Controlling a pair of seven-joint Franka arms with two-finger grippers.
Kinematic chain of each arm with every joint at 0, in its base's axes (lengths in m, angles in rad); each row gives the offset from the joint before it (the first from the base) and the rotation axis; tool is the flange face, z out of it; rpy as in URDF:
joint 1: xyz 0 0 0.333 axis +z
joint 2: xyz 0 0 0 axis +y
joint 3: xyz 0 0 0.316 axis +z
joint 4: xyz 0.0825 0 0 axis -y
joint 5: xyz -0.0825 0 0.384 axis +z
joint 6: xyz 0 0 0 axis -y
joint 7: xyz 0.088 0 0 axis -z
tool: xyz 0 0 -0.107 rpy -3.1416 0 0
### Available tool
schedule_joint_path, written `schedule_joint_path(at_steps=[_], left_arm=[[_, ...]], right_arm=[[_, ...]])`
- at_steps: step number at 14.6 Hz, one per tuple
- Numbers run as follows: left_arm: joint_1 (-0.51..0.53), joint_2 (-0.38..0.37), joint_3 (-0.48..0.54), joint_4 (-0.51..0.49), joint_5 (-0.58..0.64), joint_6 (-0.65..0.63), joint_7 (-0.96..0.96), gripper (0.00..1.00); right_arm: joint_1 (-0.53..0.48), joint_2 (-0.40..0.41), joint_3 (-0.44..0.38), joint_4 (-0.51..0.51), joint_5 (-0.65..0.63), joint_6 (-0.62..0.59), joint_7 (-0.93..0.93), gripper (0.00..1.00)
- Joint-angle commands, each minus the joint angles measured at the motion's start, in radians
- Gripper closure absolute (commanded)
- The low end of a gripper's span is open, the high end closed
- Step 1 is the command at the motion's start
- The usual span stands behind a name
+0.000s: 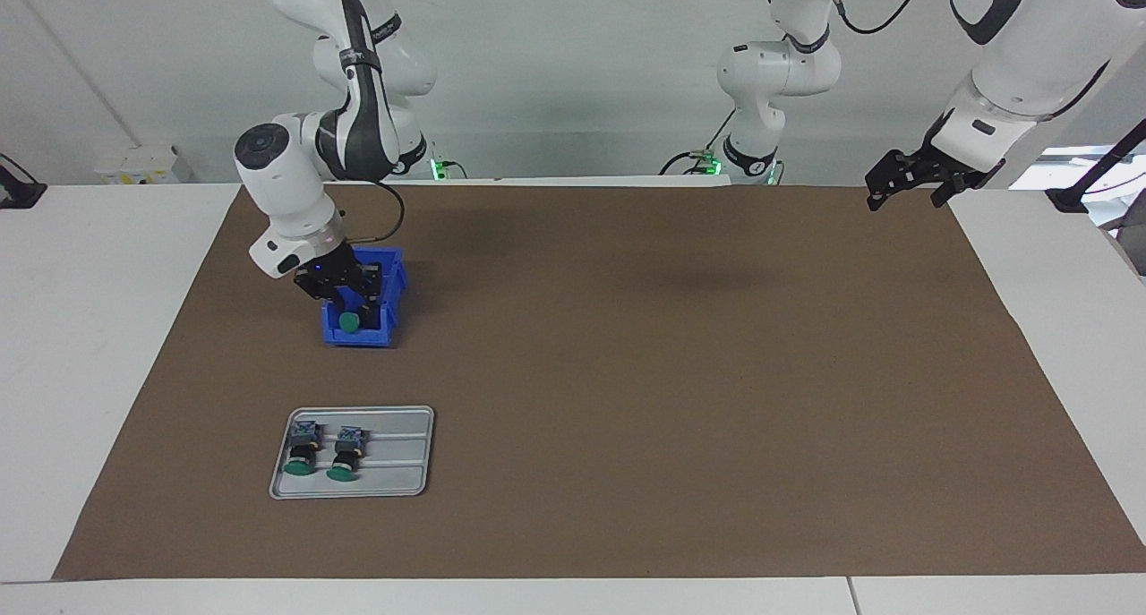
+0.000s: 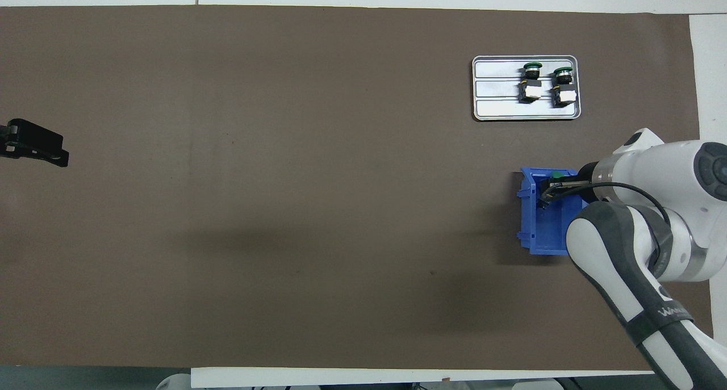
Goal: Place and press button with both arms
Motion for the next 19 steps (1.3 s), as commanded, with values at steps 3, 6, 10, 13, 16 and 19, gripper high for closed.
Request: schedule_joint_path(at_steps=[3, 6, 10, 13, 16, 19], left_arm=[[0.008, -0.026, -0.003, -0.03, 0.017, 0.018, 0.01, 0.0], [0.008, -0.024, -0.003, -0.03, 0.017, 0.018, 0.012, 0.0], [0.008, -0.026, -0.003, -0.03, 0.017, 0.018, 0.012, 0.0], [0.01, -0.026, -0.003, -0.03, 0.017, 0.02, 0.015, 0.0], [0.008, -0.026, -0.003, -0.03, 0.017, 0.018, 0.012, 0.0], [0.008, -0.024, -0.003, -0.03, 0.017, 0.018, 0.012, 0.0]], right_arm=[[-0.026, -0.01, 0.002, 0.222, 0.014, -0.276, -0.043, 0.25], [-0.055, -0.005, -0.015, 0.386, 0.008, -0.461, -0.046, 0.0], [-0.147, 0.001, -0.017, 0.625, 0.003, -0.728, -0.048, 0.0], [-0.166, 0.047, -0.017, 0.793, -0.081, -0.873, -0.052, 0.0], [-0.154, 0.07, -0.012, 0.832, -0.13, -0.884, -0.051, 0.0], [-0.149, 0.07, -0.006, 0.821, -0.133, -0.881, -0.051, 0.0]])
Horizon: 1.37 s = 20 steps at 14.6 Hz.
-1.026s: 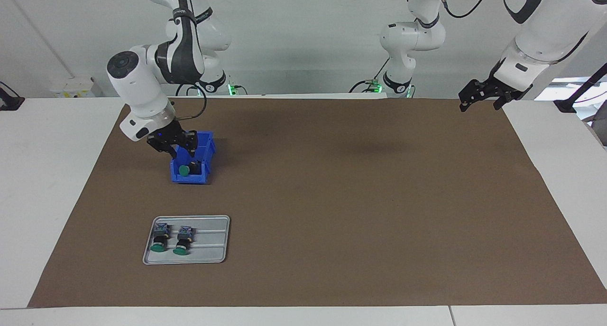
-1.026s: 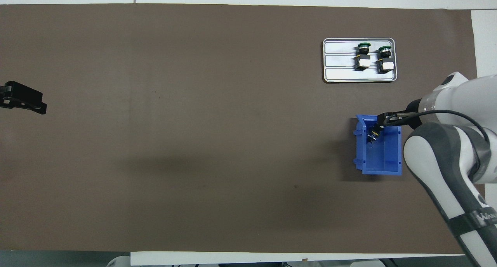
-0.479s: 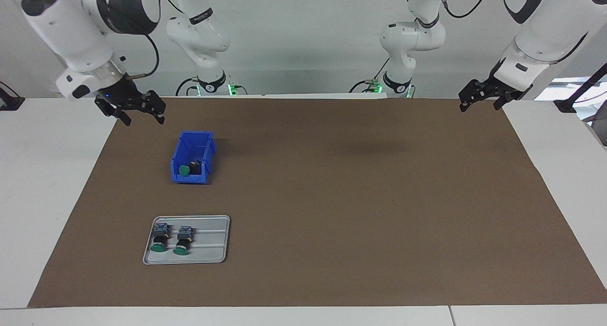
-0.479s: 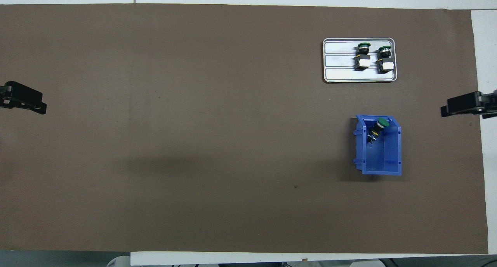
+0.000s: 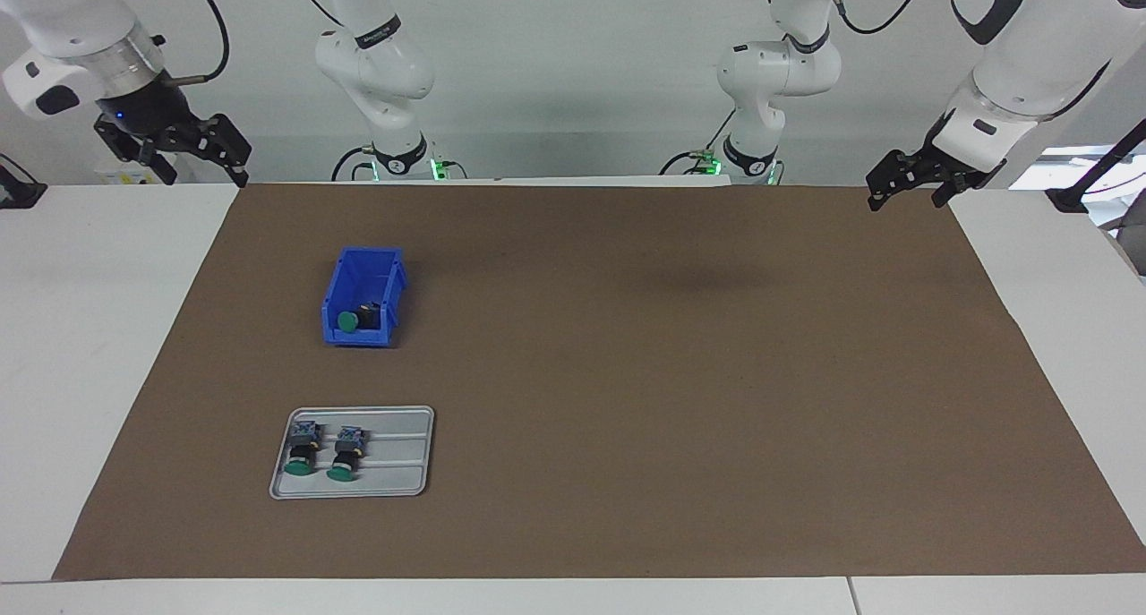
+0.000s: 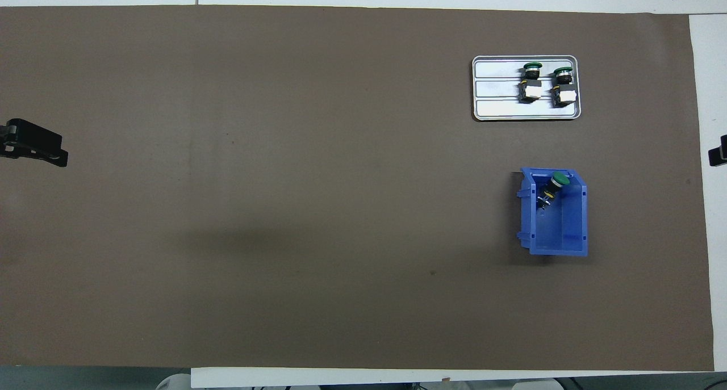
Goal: Place and press button with both arms
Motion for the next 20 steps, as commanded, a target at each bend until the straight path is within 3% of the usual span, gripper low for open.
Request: schedule_joint_path(at_steps=[1, 14, 20], left_arm=[[0.007, -0.026, -0.004, -0.03, 0.017, 0.018, 0.012, 0.0], [0.007, -0.026, -0.004, -0.03, 0.017, 0.016, 0.012, 0.0], [0.007, -0.026, -0.004, -0.03, 0.017, 0.016, 0.012, 0.0]], right_arm=[[0.0, 0.02, 0.01, 0.028, -0.007, -0.021, -0.014, 0.0], [0.059, 0.021, -0.013, 0.029, -0.016, -0.024, -0.014, 0.0], [0.365, 0.012, -0.332, 0.017, -0.018, -0.018, -0.014, 0.0]])
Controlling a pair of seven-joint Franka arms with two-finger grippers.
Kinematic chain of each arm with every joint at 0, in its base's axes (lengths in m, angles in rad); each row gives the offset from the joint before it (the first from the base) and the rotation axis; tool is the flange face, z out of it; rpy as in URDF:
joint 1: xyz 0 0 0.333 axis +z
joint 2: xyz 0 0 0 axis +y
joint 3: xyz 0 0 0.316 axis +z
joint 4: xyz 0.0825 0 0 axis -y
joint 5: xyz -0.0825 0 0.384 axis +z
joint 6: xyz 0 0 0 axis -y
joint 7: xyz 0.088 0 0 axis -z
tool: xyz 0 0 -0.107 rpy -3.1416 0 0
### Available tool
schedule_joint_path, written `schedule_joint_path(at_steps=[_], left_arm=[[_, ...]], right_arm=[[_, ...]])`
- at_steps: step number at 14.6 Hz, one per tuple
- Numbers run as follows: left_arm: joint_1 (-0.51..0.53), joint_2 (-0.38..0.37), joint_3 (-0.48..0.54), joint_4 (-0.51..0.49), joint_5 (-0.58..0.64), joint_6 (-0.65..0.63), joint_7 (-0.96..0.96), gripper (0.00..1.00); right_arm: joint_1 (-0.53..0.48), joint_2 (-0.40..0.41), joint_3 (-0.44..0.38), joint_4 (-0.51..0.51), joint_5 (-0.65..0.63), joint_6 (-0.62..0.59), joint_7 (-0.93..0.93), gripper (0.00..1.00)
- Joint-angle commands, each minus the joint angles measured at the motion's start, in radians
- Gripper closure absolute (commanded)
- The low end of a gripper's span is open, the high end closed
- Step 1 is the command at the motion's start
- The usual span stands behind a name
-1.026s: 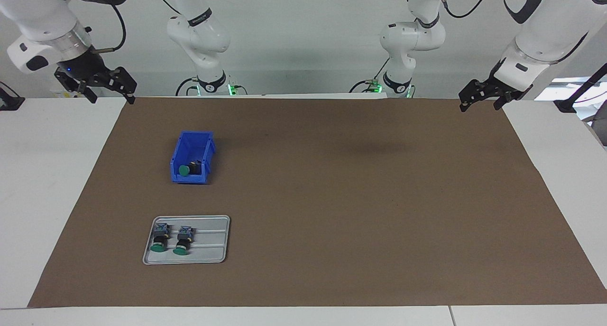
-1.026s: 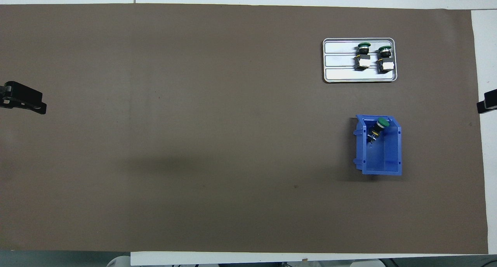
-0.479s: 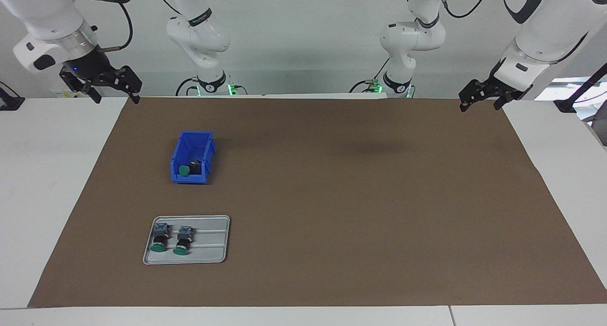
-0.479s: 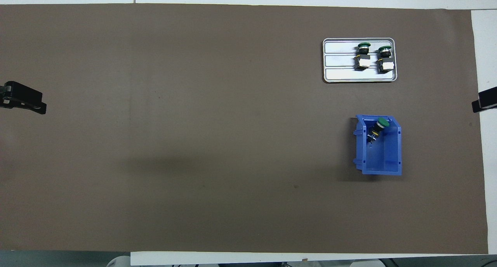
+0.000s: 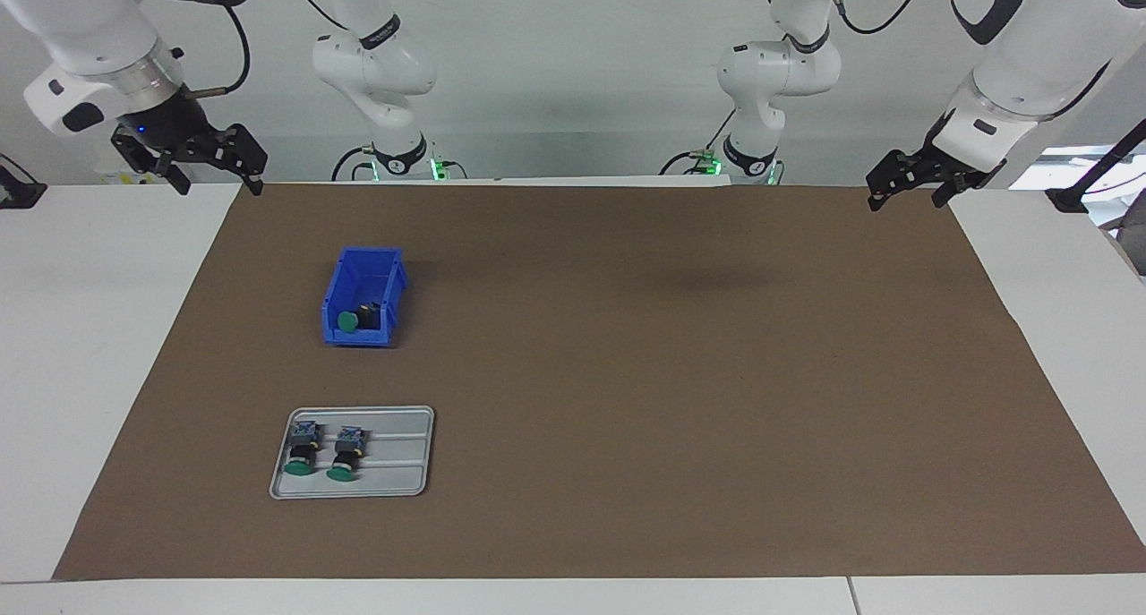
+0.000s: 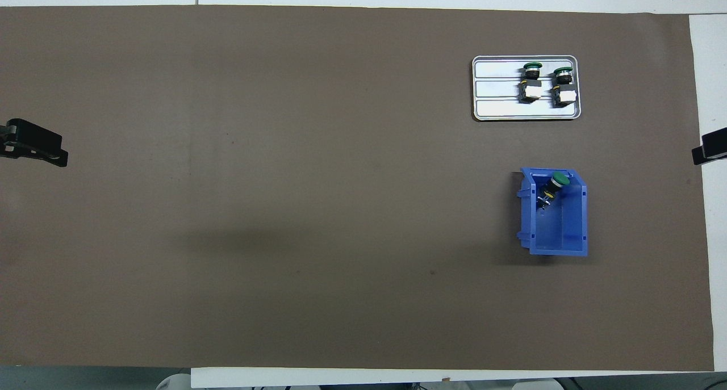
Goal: Place and press button with both arms
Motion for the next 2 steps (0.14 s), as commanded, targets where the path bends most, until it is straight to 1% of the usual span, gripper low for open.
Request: schedule_joint_path(at_steps=[1, 2], left_arm=[[0.007, -0.026, -0.004, -0.029, 0.017, 0.016, 0.012, 0.0], [0.007, -0.026, -0.004, -0.029, 0.017, 0.018, 0.012, 0.0]], right_arm=[[0.094, 0.002, -0.102, 0.01, -0.012, -0.01, -0.014, 0.0], [0.097, 0.002, -0.104, 0.01, -0.012, -0.01, -0.016, 0.0]])
